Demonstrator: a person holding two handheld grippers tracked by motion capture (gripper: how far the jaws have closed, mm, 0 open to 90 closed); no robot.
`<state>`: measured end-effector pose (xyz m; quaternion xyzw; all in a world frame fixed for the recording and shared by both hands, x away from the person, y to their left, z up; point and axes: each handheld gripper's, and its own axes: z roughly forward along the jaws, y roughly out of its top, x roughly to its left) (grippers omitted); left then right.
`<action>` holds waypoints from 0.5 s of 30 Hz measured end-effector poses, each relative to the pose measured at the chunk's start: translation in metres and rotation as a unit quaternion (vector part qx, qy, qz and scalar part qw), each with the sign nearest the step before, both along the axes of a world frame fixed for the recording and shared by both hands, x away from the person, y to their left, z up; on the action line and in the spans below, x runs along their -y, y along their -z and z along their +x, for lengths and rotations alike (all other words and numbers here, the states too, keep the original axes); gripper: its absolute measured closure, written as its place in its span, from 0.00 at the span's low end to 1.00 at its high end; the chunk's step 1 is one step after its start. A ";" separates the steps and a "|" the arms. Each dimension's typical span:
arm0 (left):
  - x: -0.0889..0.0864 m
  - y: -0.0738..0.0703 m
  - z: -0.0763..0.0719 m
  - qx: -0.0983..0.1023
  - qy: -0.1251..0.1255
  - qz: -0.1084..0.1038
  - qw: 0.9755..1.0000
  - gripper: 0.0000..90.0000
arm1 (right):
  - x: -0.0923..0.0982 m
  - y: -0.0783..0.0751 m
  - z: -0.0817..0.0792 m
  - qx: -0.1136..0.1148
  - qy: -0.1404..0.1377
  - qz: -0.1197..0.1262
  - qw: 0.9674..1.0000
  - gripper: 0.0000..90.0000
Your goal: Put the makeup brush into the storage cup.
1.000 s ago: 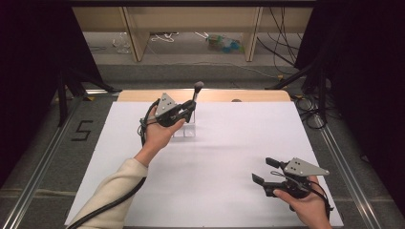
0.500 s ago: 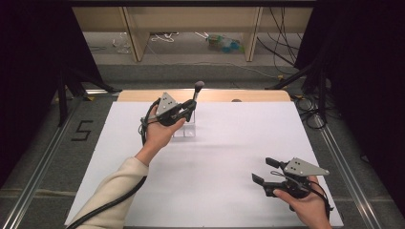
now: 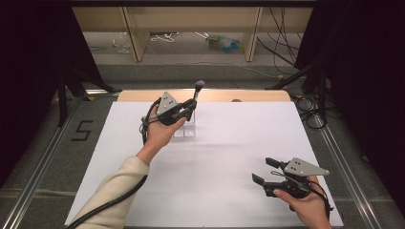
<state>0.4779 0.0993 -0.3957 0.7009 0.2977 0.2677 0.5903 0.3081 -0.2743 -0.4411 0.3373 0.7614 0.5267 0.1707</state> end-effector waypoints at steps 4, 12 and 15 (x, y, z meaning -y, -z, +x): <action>0.000 0.000 0.001 -0.002 -0.001 -0.005 1.000 0.88 | 0.000 0.000 0.000 0.000 -0.001 0.000 1.000 0.25; 0.000 0.001 0.003 -0.001 -0.002 -0.002 1.000 0.88 | 0.001 -0.001 -0.001 -0.001 0.004 -0.008 1.000 0.25; 0.000 0.001 0.003 -0.001 -0.003 -0.001 1.000 0.88 | 0.001 -0.001 -0.001 -0.001 0.004 -0.008 1.000 0.25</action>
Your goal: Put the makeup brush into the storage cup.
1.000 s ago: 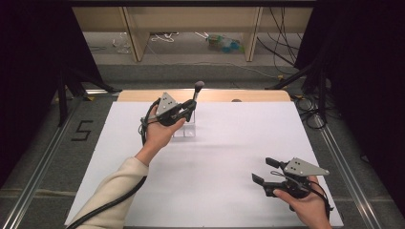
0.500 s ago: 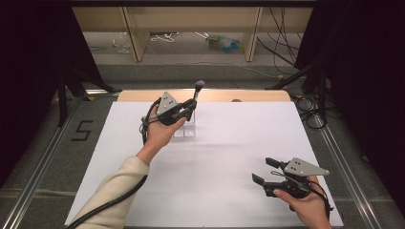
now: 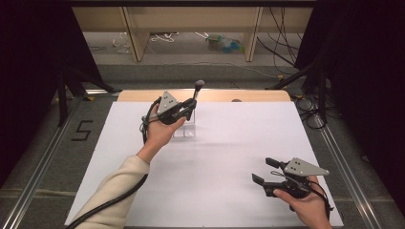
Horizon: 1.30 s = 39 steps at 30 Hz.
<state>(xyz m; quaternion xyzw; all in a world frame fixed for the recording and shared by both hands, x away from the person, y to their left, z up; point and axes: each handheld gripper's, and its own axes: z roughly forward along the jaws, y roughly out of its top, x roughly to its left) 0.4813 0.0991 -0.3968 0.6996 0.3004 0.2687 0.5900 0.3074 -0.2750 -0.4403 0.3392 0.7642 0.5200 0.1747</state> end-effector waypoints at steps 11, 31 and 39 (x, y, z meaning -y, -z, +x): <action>-0.001 0.002 0.003 -0.002 -0.005 0.001 1.000 0.88 | 0.000 0.000 0.000 -0.002 -0.002 -0.002 1.000 0.25; -0.001 0.005 0.006 -0.001 -0.010 0.001 1.000 0.88 | -0.001 0.001 0.001 0.001 -0.005 0.005 1.000 0.25; 0.000 0.006 0.007 -0.001 -0.012 0.002 1.000 0.88 | 0.000 0.000 0.001 0.009 -0.003 -0.005 1.000 0.25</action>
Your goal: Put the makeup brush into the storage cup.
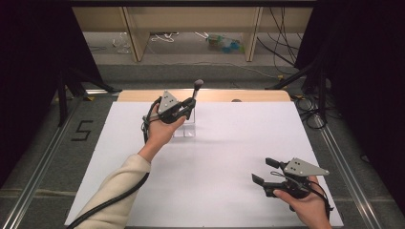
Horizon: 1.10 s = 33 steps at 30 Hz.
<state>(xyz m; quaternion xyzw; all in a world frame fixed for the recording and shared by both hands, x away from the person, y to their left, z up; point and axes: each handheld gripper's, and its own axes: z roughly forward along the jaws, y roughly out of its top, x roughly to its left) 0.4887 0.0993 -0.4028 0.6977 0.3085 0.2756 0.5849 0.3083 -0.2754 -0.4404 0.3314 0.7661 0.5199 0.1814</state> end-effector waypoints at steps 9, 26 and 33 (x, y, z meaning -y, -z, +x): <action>0.000 0.003 0.001 0.001 0.001 0.000 1.000 0.88 | 0.000 0.000 -0.001 -0.006 0.001 0.000 1.000 0.25; 0.001 0.008 0.003 0.003 -0.004 0.006 1.000 0.87 | -0.001 0.001 -0.001 -0.009 -0.002 0.009 1.000 0.25; 0.001 0.010 0.004 0.001 -0.007 0.007 1.000 0.88 | -0.002 0.001 0.000 -0.010 -0.005 0.011 1.000 0.25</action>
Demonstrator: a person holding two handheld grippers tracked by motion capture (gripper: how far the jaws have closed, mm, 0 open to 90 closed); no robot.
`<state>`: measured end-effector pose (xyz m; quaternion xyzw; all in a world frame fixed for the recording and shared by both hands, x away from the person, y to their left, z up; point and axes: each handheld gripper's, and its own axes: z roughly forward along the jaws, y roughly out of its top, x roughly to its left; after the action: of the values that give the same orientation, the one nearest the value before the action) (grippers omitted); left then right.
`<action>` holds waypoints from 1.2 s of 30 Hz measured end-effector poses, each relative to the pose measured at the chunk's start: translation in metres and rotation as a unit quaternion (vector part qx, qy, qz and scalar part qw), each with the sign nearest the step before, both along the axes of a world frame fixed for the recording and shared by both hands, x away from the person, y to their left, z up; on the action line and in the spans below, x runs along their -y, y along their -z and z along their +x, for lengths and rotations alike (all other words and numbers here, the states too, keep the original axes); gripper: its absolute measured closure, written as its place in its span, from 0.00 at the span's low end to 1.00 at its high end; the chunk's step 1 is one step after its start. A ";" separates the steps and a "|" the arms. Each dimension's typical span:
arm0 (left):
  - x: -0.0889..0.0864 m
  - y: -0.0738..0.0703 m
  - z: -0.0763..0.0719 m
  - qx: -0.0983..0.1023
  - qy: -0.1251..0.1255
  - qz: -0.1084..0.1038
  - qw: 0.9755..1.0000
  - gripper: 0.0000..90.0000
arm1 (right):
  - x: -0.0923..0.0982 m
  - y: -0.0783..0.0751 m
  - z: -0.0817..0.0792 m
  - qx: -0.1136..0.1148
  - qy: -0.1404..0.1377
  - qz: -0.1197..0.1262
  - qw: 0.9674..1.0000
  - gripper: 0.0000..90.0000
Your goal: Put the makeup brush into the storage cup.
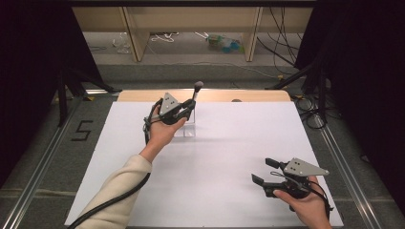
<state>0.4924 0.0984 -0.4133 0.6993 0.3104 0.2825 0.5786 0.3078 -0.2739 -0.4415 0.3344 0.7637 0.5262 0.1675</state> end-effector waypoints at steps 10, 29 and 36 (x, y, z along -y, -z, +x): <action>0.002 0.001 0.001 0.003 0.001 0.004 1.000 0.88 | 0.001 -0.001 -0.001 -0.002 0.003 -0.010 1.000 0.25; 0.002 0.007 0.001 0.003 -0.003 0.010 1.000 0.87 | 0.001 0.000 0.000 0.001 0.001 -0.011 1.000 0.25; 0.002 0.009 0.001 0.002 -0.005 0.009 1.000 0.87 | 0.001 0.000 0.001 0.011 0.000 -0.012 1.000 0.25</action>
<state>0.4931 0.0966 -0.4220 0.7027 0.3097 0.2896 0.5714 0.3089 -0.2747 -0.4416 0.3268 0.7678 0.5210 0.1798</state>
